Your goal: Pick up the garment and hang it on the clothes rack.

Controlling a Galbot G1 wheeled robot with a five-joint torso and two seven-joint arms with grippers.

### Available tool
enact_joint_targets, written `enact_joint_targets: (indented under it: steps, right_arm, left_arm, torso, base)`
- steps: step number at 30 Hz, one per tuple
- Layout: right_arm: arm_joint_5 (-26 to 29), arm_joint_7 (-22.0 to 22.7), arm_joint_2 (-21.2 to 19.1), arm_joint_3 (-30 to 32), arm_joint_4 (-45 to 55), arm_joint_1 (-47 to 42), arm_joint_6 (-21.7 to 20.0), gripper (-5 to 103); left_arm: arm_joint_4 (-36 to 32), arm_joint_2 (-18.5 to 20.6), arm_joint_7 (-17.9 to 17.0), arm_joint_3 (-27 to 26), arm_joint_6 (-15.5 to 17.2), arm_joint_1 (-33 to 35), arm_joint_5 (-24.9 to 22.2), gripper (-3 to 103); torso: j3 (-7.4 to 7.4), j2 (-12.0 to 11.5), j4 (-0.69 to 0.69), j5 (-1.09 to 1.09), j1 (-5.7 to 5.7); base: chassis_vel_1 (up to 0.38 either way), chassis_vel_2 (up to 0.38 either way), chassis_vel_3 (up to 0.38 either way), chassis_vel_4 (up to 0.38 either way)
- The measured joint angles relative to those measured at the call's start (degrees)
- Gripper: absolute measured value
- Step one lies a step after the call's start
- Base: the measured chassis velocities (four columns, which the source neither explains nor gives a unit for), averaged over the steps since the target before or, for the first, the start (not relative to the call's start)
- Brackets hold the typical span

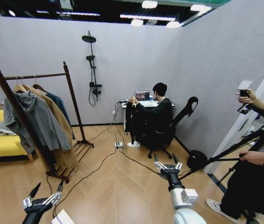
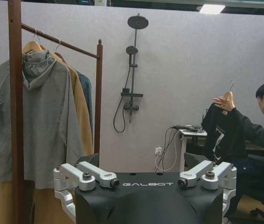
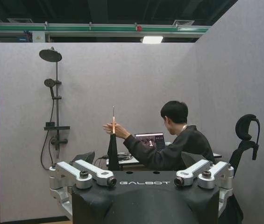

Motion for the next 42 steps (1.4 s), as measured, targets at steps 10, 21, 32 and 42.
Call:
enact_joint_targets:
  steps: [10,21,32,42]
  right_arm:
    - [1.53,-0.97,0.1,-0.01,-0.2,-0.59,-0.74,100]
    - [2.12,-3.05,0.63,-0.18,-1.96,-1.16,2.47,100]
    - [2.03,-4.4,-0.1,-0.16,-0.65,-1.18,2.13,100]
    - [3.29,-8.3,-1.74,-0.91,-1.4,2.14,2.81,100]
  left_arm:
    - [0.0,0.0,0.0,0.0,0.0,0.0,0.0,100]
    - [0.0,0.0,0.0,0.0,0.0,0.0,0.0,100]
    - [0.0,0.0,0.0,0.0,0.0,-0.01,0.0,100]
    - [0.0,0.0,0.0,0.0,0.0,-0.01,0.0,100]
  torso:
    - [0.0,0.0,0.0,0.0,0.0]
    - [0.0,0.02,0.0,0.01,-0.02]
    - [0.01,0.0,-0.01,-0.01,0.01]
    - [0.0,0.0,0.0,-0.01,0.01]
  base:
    - [0.0,0.0,0.0,0.0]
    - [-0.033,0.015,0.032,-0.016]
    - [-0.229,0.164,0.245,-0.162]
    - [-0.333,0.288,0.335,-0.295]
